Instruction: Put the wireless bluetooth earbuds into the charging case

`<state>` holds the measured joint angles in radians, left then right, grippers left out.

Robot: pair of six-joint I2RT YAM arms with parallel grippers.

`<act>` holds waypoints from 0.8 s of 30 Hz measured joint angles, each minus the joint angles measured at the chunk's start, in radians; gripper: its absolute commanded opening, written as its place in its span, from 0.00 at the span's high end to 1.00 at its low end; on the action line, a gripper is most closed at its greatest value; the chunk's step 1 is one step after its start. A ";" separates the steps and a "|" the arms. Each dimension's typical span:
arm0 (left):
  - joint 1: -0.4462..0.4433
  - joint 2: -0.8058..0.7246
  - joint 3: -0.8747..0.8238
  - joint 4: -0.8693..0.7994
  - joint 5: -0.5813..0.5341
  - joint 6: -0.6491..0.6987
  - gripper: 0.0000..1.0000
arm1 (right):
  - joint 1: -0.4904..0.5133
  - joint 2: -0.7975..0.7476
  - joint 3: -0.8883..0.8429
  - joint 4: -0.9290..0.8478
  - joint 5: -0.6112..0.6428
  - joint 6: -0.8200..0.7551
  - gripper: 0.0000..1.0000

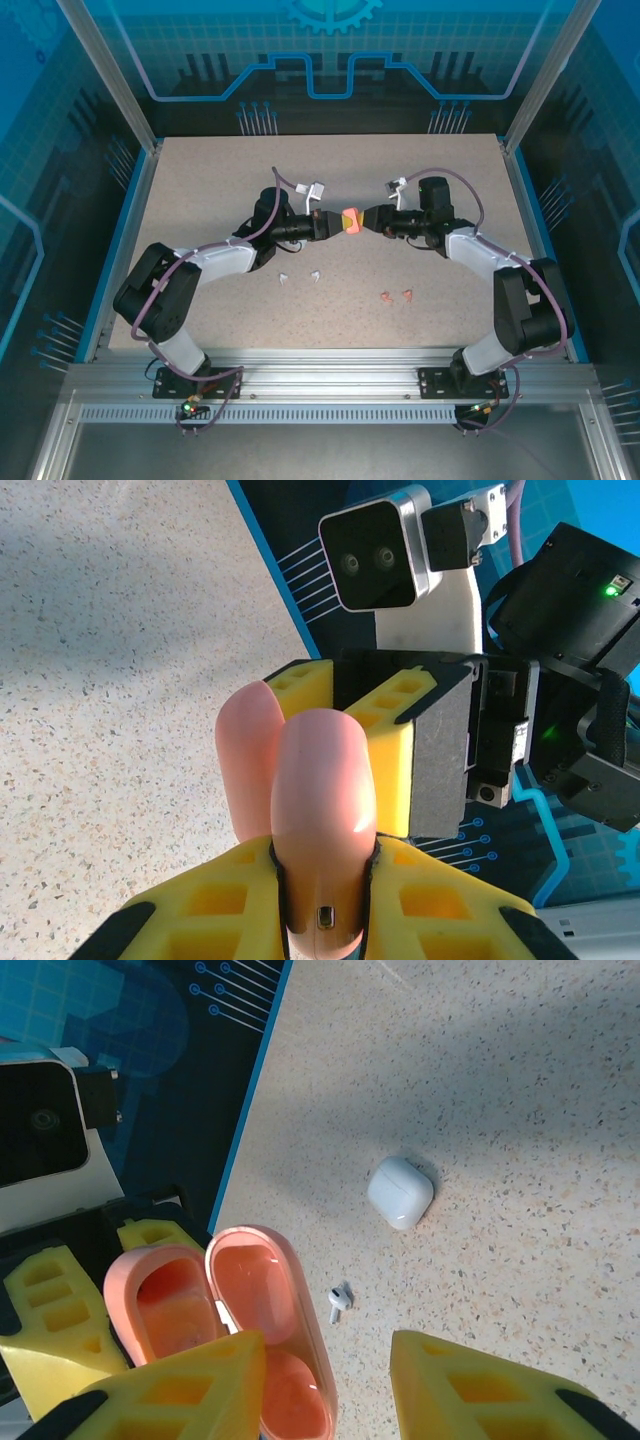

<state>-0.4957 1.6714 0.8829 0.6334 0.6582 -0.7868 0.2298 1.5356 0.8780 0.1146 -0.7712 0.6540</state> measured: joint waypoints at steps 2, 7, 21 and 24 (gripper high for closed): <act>0.000 0.000 0.003 0.000 -0.005 0.000 1.00 | -0.001 -0.002 -0.010 0.000 -0.002 -0.001 0.60; -0.004 0.000 0.011 -0.001 -0.006 0.000 1.00 | -0.002 -0.003 -0.028 0.001 -0.008 -0.003 0.61; -0.005 0.001 0.013 0.003 -0.007 0.000 1.00 | -0.003 0.003 -0.001 0.006 -0.039 -0.003 0.75; -0.005 0.001 0.014 0.010 -0.013 0.000 1.00 | -0.003 0.006 0.014 0.003 -0.049 -0.006 0.83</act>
<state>-0.5007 1.6722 0.8970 0.6430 0.6453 -0.7868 0.2268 1.5417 0.8917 0.1181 -0.8204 0.6479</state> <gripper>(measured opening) 0.185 0.217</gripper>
